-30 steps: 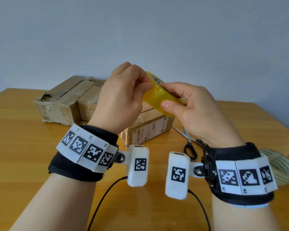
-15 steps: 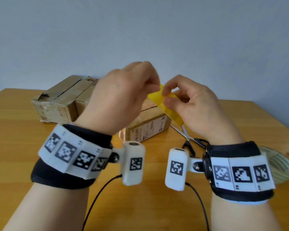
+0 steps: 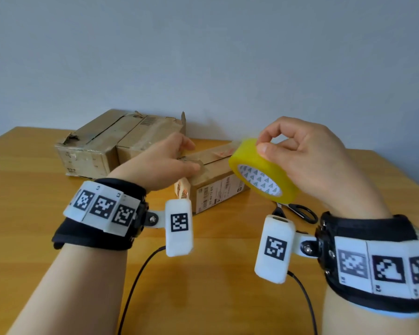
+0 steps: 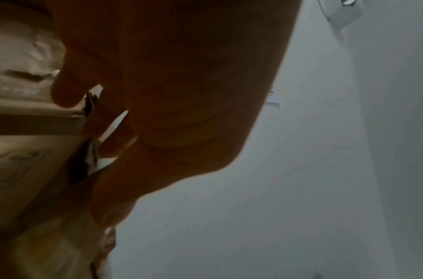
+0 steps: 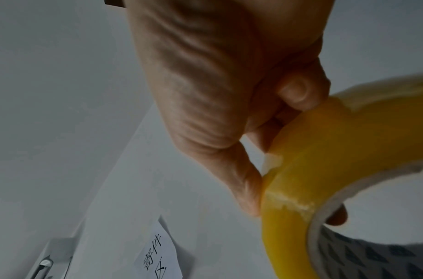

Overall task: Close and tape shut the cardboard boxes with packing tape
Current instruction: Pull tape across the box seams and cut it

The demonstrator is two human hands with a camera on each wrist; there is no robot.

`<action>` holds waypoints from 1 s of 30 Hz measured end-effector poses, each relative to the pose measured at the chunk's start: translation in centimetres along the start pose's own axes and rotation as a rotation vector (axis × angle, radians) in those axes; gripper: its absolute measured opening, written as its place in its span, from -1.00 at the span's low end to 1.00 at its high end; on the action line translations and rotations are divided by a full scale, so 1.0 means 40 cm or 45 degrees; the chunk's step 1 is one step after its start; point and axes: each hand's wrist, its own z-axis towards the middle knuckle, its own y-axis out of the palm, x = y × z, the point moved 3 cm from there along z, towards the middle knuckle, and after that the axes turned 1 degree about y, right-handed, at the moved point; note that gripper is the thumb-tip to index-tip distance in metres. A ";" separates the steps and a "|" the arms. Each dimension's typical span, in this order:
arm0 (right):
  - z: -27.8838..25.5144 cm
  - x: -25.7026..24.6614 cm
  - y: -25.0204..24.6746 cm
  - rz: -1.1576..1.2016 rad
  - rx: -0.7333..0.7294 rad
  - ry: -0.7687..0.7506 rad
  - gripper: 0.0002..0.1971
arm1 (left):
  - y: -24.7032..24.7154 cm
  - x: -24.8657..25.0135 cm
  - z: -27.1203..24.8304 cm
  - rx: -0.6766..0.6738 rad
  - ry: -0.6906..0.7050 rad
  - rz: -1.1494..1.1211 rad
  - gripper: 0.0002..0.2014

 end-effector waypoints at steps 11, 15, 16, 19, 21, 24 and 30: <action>0.003 0.015 0.028 -0.007 -0.215 0.083 -0.95 | 0.036 -0.008 0.018 -0.074 -0.161 -0.055 -0.45; 0.005 0.022 0.035 0.033 -0.244 0.085 -0.95 | 0.042 -0.007 0.020 -0.093 -0.165 0.029 -0.41; 0.006 0.023 0.037 0.046 -0.254 0.080 -0.94 | 0.043 -0.007 0.021 -0.098 -0.166 0.041 -0.42; 0.010 0.031 0.041 0.091 -0.285 0.073 -0.94 | 0.048 -0.003 0.020 -0.109 -0.168 0.061 -0.46; 0.013 0.038 0.043 0.107 -0.290 0.076 -0.93 | 0.053 0.000 0.020 -0.123 -0.170 0.079 -0.47; 0.016 0.048 0.047 0.113 -0.280 0.090 -0.94 | 0.065 0.004 0.023 -0.131 -0.165 0.115 -0.43; 0.021 0.050 0.053 0.124 -0.263 0.120 -0.91 | 0.076 0.000 0.029 -0.142 -0.128 0.053 -0.42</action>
